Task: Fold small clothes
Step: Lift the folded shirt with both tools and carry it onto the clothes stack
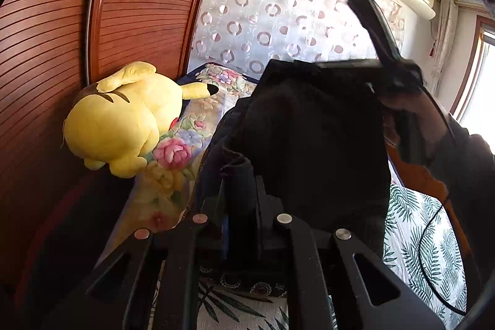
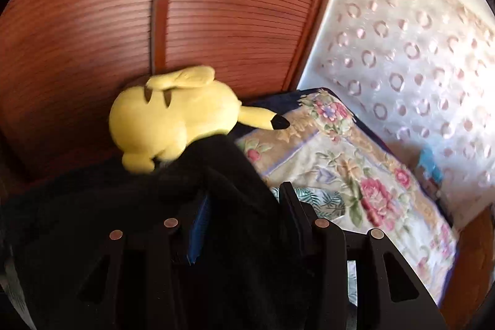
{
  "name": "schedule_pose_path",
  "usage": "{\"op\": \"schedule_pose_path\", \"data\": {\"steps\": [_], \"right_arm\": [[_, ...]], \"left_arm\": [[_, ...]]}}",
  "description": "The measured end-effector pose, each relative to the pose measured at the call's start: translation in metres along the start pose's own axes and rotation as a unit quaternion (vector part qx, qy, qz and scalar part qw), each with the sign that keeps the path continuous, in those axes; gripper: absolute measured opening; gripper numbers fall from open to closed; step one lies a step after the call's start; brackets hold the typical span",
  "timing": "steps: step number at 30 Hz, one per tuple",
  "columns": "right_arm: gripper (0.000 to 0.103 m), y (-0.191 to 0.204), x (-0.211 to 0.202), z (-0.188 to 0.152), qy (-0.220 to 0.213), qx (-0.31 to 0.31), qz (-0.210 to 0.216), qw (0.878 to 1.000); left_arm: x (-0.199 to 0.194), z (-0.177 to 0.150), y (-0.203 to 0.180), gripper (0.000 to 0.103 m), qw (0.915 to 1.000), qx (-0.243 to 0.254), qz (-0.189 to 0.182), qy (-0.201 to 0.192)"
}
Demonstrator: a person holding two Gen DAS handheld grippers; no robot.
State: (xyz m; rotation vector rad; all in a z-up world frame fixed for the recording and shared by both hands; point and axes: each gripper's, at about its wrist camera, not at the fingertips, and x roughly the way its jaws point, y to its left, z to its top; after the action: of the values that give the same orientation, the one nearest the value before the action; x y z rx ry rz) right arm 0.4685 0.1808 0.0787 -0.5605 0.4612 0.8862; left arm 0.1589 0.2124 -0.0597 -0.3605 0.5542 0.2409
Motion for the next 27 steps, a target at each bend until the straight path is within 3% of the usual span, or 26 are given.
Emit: {"op": "schedule_pose_path", "data": {"steps": [2, 4, 7, 10, 12, 16, 18, 20, 27], "right_arm": [[0.046, -0.005, 0.001, 0.007, -0.016, 0.042, -0.026, 0.999], [0.046, -0.019, -0.005, 0.016, -0.028, 0.084, -0.021, 0.996], [0.046, -0.026, -0.011, 0.021, -0.028, 0.085, -0.018, 0.996], [0.046, -0.028, -0.025, 0.015, -0.04, 0.086, -0.006, 0.995], [0.046, -0.023, -0.041, -0.004, -0.049, 0.085, 0.003, 0.995], [0.046, -0.013, -0.074, -0.04, -0.064, 0.086, 0.014, 0.994], [0.046, -0.007, -0.09, -0.063, -0.068, 0.089, 0.016, 0.994], [0.046, -0.003, -0.11, -0.085, -0.075, 0.099, 0.017, 0.992], [0.046, 0.023, -0.189, -0.155, -0.083, 0.13, 0.003, 0.988]], "left_arm": [[-0.001, 0.001, -0.001, 0.013, 1.0, 0.004, 0.002, 0.001], [-0.002, 0.002, -0.002, 0.013, 1.0, 0.008, 0.004, -0.001], [-0.004, 0.002, -0.003, 0.015, 0.9998, 0.015, 0.009, -0.003], [-0.007, 0.004, -0.002, 0.024, 0.9995, 0.019, 0.023, -0.008], [-0.011, 0.006, -0.002, 0.039, 0.9994, 0.023, 0.021, -0.013], [-0.022, 0.008, -0.007, 0.051, 0.9978, 0.051, 0.032, -0.029], [-0.031, 0.009, -0.012, 0.072, 0.9967, 0.064, 0.032, -0.04], [-0.04, 0.009, -0.019, 0.086, 0.9958, 0.074, 0.022, -0.049], [-0.058, 0.001, -0.052, 0.086, 0.9924, 0.114, 0.011, -0.045]]}}
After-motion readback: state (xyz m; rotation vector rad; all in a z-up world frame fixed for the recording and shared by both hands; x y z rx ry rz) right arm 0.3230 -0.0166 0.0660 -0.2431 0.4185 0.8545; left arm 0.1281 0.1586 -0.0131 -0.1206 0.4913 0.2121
